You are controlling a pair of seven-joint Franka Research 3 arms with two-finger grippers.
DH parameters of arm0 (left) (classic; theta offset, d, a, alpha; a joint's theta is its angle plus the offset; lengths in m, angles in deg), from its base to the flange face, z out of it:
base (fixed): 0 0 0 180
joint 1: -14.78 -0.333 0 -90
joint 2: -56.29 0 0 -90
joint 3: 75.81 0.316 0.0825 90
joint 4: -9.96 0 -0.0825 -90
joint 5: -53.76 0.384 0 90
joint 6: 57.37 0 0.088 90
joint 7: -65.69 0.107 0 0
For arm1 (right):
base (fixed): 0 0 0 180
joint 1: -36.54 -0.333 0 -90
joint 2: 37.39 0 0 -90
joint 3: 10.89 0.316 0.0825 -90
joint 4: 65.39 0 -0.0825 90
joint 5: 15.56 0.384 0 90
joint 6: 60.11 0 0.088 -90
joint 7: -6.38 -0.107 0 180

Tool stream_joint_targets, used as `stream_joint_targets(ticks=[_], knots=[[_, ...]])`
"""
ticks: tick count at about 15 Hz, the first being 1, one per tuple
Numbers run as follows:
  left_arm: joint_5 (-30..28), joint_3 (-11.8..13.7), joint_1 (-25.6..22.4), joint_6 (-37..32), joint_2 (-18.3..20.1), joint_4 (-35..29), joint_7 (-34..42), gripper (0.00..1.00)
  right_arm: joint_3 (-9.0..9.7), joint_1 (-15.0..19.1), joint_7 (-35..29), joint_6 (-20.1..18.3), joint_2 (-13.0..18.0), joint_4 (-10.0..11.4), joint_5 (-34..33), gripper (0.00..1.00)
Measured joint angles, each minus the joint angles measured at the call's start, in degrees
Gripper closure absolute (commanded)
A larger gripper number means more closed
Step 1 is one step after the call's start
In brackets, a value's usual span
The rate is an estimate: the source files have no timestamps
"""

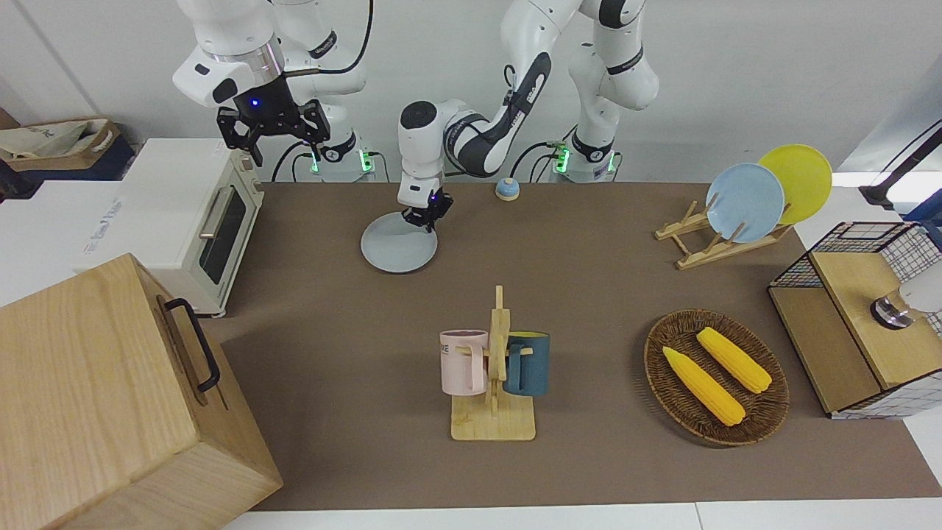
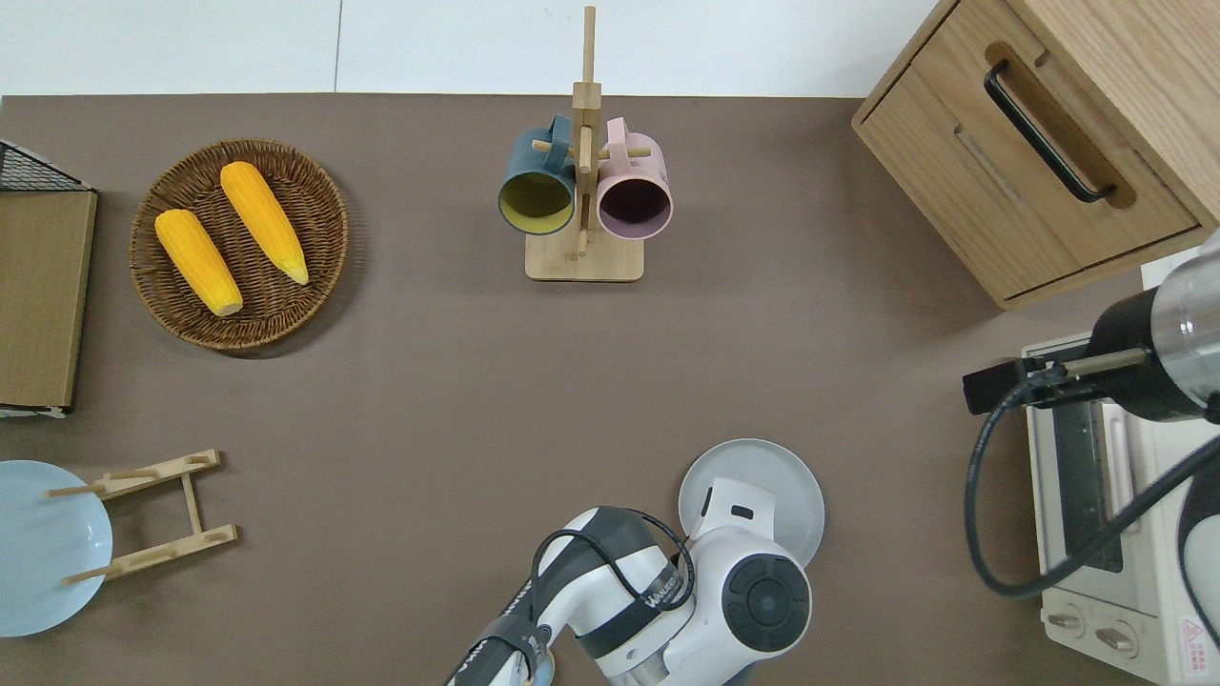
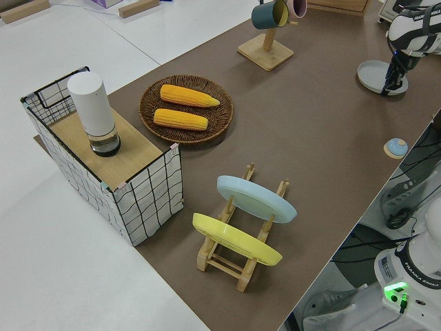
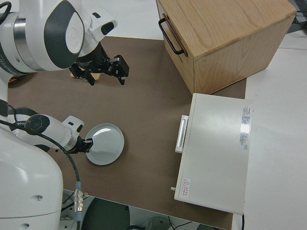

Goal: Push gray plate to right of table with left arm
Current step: 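Push the gray plate with the left gripper across the table toward the toaster oven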

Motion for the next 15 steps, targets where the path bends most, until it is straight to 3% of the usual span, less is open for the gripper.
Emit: stream_joint_targets(ticks=[1,3,5,7,9,15], knots=[[0.00,0.00,0.09,-0.01,-0.06,0.11,-0.14,0.88,0.00,0.00,0.00,0.00,0.00,0.00,0.00,0.017],[0.01,0.02,0.25,-0.01,-0.14,0.21,-0.19,0.60,0.00,0.00,0.00,0.00,0.00,0.00,0.00,0.017],[0.01,0.07,0.45,-0.01,-0.46,0.44,-0.19,0.44,0.00,0.00,0.00,0.00,0.00,0.00,0.00,0.017],[0.01,0.07,0.51,-0.01,-0.91,0.75,-0.19,0.19,0.00,0.00,0.00,0.00,0.00,0.00,0.00,0.017],[0.01,0.32,0.51,-0.01,-1.20,1.22,-0.19,0.02,0.00,0.00,0.00,0.00,0.00,0.00,0.00,0.017],[3.03,2.18,0.39,-3.80,-1.25,4.46,0.83,0.01,0.00,0.00,0.00,0.00,0.00,0.00,0.00,0.017]])
